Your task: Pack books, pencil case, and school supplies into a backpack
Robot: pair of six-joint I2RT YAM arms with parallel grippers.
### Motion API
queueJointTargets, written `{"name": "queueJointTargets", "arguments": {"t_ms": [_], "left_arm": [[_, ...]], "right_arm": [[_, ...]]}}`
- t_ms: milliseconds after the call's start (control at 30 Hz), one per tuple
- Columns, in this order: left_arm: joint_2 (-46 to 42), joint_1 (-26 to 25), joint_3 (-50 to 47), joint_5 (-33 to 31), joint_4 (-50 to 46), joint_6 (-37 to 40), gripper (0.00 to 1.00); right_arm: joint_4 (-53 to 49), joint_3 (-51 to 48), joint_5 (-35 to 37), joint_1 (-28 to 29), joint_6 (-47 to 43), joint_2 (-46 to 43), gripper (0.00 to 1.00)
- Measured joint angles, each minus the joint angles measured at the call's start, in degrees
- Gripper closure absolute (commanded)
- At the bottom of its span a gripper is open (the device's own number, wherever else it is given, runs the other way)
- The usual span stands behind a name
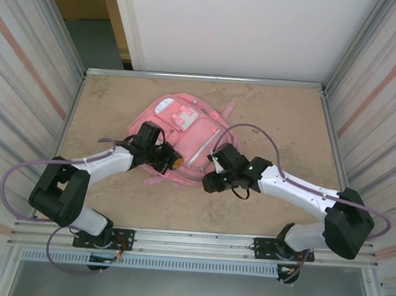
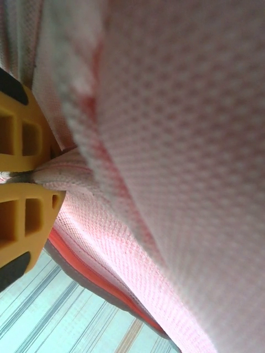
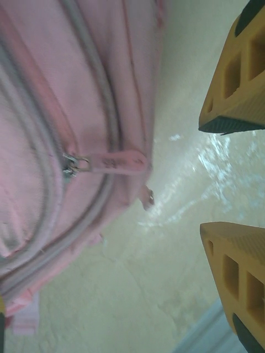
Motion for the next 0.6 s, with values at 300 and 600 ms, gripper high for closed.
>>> {"name": "queueJointTargets", "arguments": {"t_ms": [300,600], "left_arm": [[0.0,0.0,0.0,-0.1,0.0,-0.7,1.0],[0.0,-0.2,0.0,-0.3,0.0,-0.2,1.0]], "right_arm": [[3.3,3.1,6.6,1.2,-2.3,7.2,0.56],[3.9,6.7,13.6,3.9,-0.9,14.9,1.0]]}}
